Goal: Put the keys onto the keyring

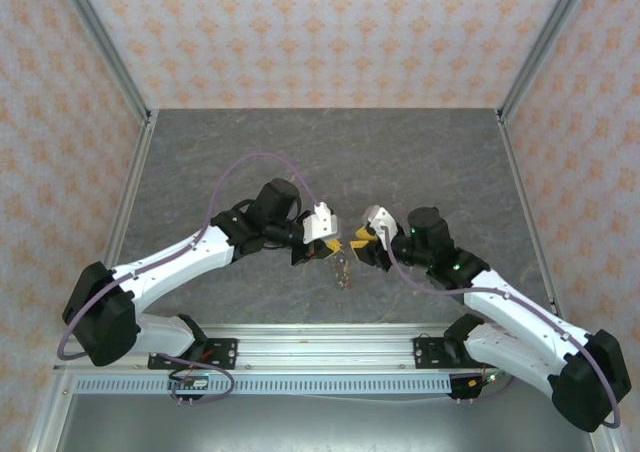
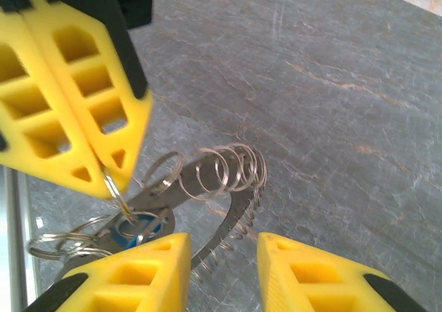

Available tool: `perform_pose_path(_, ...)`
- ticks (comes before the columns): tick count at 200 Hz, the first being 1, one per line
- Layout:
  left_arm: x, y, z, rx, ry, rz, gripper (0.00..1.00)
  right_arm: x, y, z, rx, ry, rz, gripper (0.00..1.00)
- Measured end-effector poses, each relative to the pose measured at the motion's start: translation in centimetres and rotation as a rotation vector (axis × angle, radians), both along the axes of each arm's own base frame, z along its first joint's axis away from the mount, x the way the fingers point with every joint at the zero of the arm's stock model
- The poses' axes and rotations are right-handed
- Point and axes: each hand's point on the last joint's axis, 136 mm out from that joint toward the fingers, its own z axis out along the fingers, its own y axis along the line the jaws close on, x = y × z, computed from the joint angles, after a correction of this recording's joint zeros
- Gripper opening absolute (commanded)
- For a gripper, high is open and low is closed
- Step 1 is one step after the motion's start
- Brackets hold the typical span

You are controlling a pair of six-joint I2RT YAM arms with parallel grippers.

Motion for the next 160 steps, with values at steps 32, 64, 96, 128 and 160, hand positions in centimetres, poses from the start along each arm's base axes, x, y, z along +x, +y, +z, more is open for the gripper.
perform_pose_path(32,0.0,0.0,0.0,0.0,0.0,0.0,0.0,-0.8,0.8,-0.2,0.017,0.034,0.064,0.25)
perform_pose_path(64,0.0,0.0,0.0,0.0,0.0,0.0,0.0,-1.2,1.3,-1.3,0.011,0.09,0.095,0.25)
perform_pose_path(96,0.0,0.0,0.0,-0.001,0.0,0.001,0.0,-1.0,1.8,-1.0,0.039,0.102,0.096,0.25)
perform_pose_path(128,0.4,0.2,0.0,0.012,-0.014,0.022,0.0,-0.5,1.7,-1.3,0.033,0.1,0.066,0.28)
perform_pose_path(160,0.9,1.2,-1.2,0.085,-0.022,0.074,0.0,0.3,0.3,-0.9,0.009,0.041,-0.021,0.3)
